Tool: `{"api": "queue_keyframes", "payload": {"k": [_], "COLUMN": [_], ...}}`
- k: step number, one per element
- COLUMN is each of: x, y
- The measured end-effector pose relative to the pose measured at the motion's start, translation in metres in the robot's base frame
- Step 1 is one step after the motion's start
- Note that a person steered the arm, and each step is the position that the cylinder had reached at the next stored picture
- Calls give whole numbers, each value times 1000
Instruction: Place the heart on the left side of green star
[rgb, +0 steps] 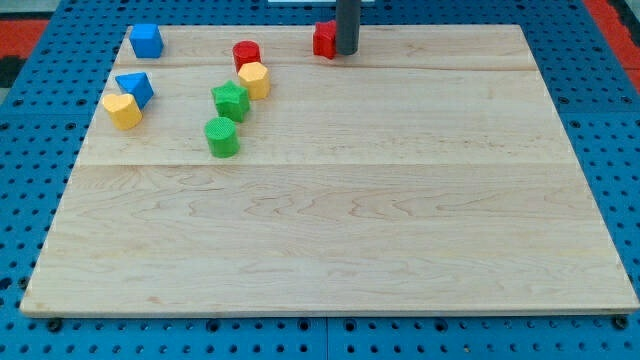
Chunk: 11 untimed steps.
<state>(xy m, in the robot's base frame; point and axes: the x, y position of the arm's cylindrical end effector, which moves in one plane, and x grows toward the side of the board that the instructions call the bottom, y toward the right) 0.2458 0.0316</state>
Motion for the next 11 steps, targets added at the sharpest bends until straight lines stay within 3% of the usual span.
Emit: {"api": "queue_keyframes", "payload": {"k": [1,2,3,4,5,6,7,8,9,10,11], "x": [60,158,203,205,243,313,315,287,271,263,226], "y": [41,46,38,14,-46,-99,-195,-246,-186,-161,-201]}}
